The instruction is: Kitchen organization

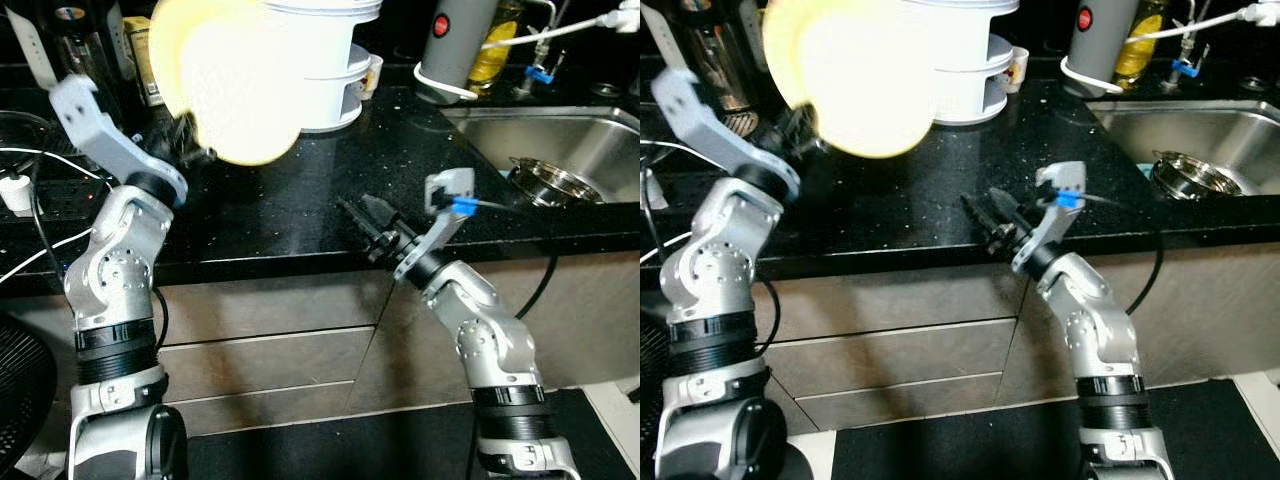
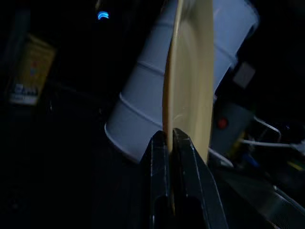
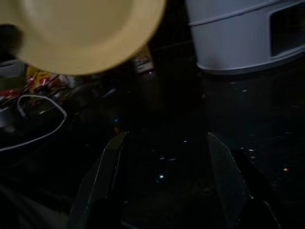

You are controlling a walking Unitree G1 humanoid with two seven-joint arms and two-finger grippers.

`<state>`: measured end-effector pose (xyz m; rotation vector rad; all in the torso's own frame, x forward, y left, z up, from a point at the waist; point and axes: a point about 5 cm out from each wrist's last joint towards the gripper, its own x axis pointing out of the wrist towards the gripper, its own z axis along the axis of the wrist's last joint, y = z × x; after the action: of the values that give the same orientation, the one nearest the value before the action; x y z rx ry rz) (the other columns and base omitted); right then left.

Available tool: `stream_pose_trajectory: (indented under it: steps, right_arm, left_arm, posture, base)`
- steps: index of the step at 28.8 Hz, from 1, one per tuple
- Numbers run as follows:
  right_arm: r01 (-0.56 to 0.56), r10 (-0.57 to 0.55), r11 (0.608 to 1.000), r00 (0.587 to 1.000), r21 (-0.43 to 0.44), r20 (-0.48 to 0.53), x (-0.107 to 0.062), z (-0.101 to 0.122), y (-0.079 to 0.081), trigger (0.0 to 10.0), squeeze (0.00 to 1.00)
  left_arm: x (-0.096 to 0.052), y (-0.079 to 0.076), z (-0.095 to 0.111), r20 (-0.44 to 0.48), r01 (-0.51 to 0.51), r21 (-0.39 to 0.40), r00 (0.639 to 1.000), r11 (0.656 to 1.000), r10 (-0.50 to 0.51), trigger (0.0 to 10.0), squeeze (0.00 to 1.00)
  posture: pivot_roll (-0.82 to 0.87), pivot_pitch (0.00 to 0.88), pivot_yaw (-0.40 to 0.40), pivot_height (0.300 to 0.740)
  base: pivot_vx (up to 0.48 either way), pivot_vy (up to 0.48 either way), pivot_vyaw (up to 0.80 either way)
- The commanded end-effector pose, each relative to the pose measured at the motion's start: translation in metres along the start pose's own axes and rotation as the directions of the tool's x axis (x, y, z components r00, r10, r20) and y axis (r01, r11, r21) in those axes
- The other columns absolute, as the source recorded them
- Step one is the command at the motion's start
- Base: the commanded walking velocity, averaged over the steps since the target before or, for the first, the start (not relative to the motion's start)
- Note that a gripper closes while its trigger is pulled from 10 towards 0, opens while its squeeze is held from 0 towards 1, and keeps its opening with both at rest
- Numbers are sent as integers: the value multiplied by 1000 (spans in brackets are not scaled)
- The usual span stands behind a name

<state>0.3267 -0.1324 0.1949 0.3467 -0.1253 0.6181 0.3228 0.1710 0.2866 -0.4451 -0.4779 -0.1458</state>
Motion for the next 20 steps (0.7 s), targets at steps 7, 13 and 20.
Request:
stream_pose_trajectory:
  steps: [7, 13, 20]
  right_arm:
    - [-4, 2, 999, 999, 48, 39, 3, 3, -2, 10000, 0]
    - [-41, 37, 996, 998, 75, 53, 6, 3, 1, 10000, 0]
    - [-58, 53, 995, 997, 80, 57, 7, 4, 4, 10000, 0]
  left_arm:
    - [-26, -12, -15, -18, 2, 155, 1000, 988, 1, 10000, 0]
    - [-42, -3, -20, -32, -38, 238, 998, 971, 47, 10000, 0]
    - [-36, -3, -15, -11, -38, 255, 999, 966, 42, 10000, 0]
  posture:
    - [20, 0, -56, 740]
    - [31, 0, -55, 740]
    - [31, 0, -53, 740]
  base:
    - [0, 0, 0]
    - [0, -260, 0]
    - [0, -402, 0]
